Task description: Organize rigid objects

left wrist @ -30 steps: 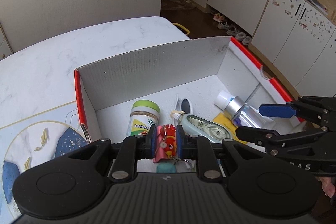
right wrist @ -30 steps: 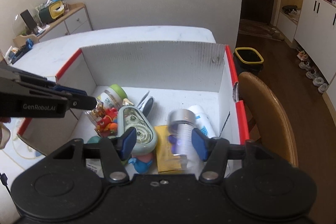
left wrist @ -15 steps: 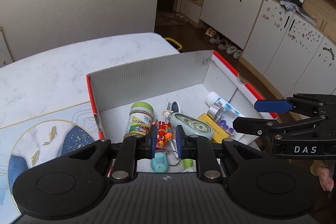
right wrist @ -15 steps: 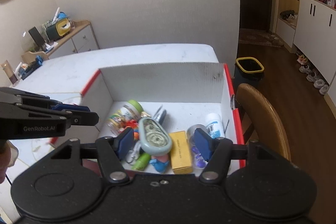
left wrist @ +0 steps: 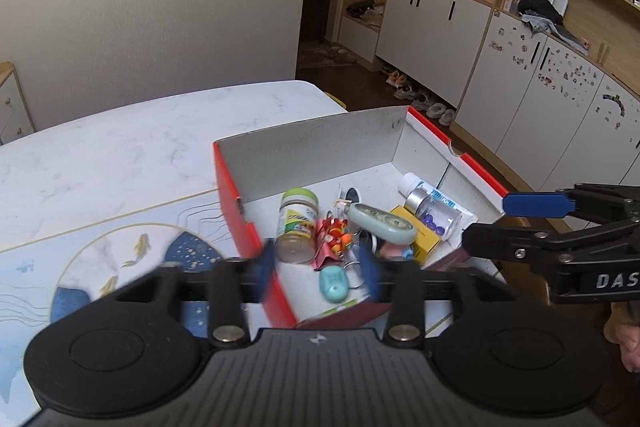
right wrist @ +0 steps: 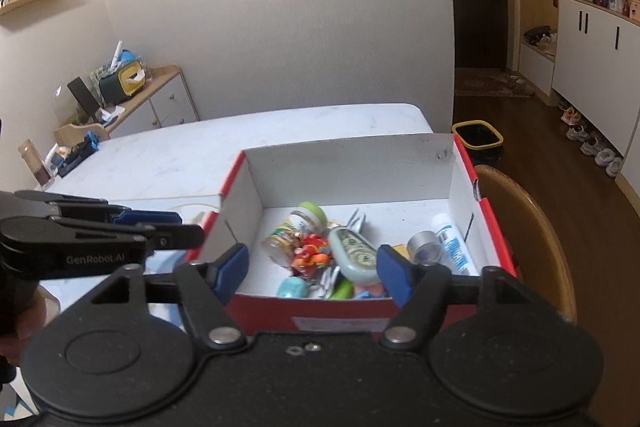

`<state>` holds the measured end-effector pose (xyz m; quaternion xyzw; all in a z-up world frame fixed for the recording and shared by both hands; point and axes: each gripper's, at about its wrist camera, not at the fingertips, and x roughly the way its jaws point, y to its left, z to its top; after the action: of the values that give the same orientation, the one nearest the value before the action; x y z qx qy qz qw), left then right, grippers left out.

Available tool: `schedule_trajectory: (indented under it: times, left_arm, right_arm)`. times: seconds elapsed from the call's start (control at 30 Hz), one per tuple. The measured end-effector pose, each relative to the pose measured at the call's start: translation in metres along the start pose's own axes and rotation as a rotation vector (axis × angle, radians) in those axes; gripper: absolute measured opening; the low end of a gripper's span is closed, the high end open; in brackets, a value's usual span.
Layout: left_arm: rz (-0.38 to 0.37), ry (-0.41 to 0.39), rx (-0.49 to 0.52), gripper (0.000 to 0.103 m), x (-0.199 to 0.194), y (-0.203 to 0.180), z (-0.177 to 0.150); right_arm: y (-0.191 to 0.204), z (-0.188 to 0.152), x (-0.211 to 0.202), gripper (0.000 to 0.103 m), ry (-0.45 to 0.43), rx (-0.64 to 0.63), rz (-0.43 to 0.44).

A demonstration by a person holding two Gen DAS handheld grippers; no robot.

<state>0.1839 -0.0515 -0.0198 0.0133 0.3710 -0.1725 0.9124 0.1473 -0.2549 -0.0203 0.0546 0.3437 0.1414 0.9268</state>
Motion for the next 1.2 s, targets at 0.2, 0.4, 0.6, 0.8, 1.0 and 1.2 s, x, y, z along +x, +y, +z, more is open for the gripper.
schedule_trajectory:
  times: [0.2, 0.4, 0.6, 0.8, 1.0, 1.2]
  left_arm:
    - [-0.013, -0.014, 0.010, 0.070, -0.016, 0.013, -0.009]
    - [-0.047, -0.029, 0.019, 0.085, -0.030, 0.021, -0.018]
    - [-0.098, -0.051, 0.016, 0.103, -0.041, 0.029, -0.024]
    - [-0.109, -0.096, 0.039, 0.103, -0.053, 0.031, -0.029]
    - [-0.084, -0.123, 0.065, 0.103, -0.061, 0.031, -0.031]
    - [-0.097, -0.139, 0.089, 0.103, -0.067, 0.031, -0.032]
  right_arm:
    - [0.017, -0.009, -0.012, 0.078, -0.018, 0.030, -0.024]
    - [0.030, -0.018, -0.024, 0.091, -0.056, 0.057, -0.051]
    - [0.042, -0.024, -0.039, 0.102, -0.113, 0.073, -0.071]
    - [0.053, -0.029, -0.049, 0.103, -0.126, 0.082, -0.092]
    - [0.061, -0.037, -0.057, 0.103, -0.138, 0.094, -0.093]
    - [0.066, -0.042, -0.062, 0.103, -0.148, 0.104, -0.102]
